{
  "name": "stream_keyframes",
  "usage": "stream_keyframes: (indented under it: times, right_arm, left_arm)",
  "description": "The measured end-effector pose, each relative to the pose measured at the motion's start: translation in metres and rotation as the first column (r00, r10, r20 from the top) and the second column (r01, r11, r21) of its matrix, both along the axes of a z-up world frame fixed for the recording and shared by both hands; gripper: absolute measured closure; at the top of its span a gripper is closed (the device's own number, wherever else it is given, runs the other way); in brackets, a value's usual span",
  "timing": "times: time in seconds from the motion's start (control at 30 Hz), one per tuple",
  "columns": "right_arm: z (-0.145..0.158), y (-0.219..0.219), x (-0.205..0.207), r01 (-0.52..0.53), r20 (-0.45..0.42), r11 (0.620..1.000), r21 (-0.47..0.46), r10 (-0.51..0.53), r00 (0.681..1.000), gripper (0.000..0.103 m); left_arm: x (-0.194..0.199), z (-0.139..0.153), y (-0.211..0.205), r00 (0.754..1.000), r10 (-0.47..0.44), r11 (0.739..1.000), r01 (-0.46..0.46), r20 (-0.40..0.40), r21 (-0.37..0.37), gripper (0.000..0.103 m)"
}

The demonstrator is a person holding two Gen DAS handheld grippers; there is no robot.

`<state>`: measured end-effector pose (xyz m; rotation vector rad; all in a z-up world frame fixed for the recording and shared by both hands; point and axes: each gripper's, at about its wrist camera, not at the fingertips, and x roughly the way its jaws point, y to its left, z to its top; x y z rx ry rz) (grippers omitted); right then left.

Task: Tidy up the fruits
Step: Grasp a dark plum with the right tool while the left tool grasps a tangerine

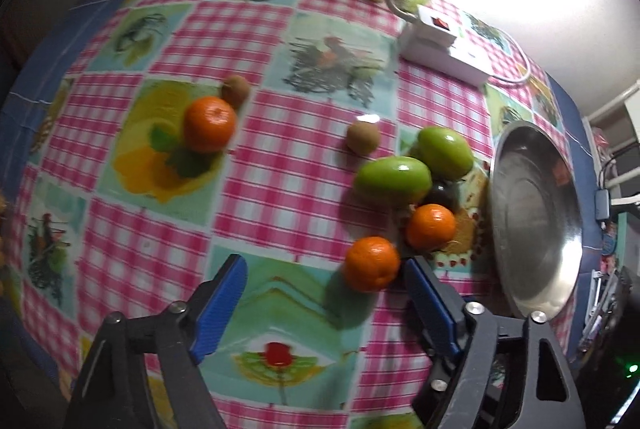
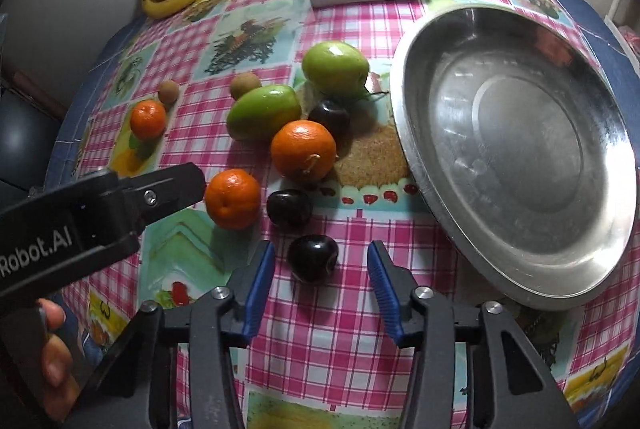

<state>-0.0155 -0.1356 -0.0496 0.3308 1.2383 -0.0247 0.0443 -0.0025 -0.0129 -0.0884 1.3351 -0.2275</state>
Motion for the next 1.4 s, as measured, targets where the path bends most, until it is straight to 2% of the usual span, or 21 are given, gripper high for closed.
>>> stream_keyframes:
  times: [0.17, 0.4, 0.47, 0.73, 0.93, 1.17, 1.4]
  right_arm:
    - [-0.006, -0.004, 0.004, 0.018, -0.025, 0.999, 0.039, -0.017, 1.000, 0.060]
    - [-0.006, -0.003, 0.006, 0.014, -0.027, 0.999, 0.031, -0.013, 1.000, 0.061]
    - [-0.006, -0.002, 0.007, 0.014, -0.028, 1.000, 0.027, -0.013, 1.000, 0.062]
    - [-0.007, 0.000, 0.010, -0.001, -0.026, 0.998, 0.061, 0.003, 1.000, 0.074]
    - [-0.007, 0.001, 0.010, -0.003, -0.024, 0.998, 0.067, 0.004, 1.000, 0.074]
    - [-0.005, -0.001, 0.007, 0.003, -0.027, 0.997, 0.080, -0.001, 1.000, 0.074]
    - [-0.004, -0.003, 0.005, 0.011, -0.031, 0.996, 0.084, -0.008, 0.999, 0.074]
  left_arm:
    - [0.007, -0.013, -0.009, 0.999, 0.000, 1.000, -0.001, -0.050, -0.019, 0.031]
    - [0.008, -0.019, -0.010, 0.998, 0.004, 1.000, -0.005, -0.061, -0.017, 0.035]
    - [0.009, -0.021, -0.014, 0.998, -0.001, 1.000, 0.000, -0.060, -0.015, 0.039]
    - [0.012, -0.035, -0.025, 0.996, -0.003, 0.998, -0.003, -0.089, -0.070, 0.056]
    - [0.016, -0.038, -0.024, 0.993, 0.015, 0.992, -0.029, -0.113, -0.125, 0.063]
    - [0.019, -0.041, -0.032, 0.994, 0.016, 0.991, -0.030, -0.110, -0.130, 0.064]
    - [0.013, -0.036, -0.019, 0.994, 0.009, 0.991, -0.023, -0.108, -0.131, 0.065]
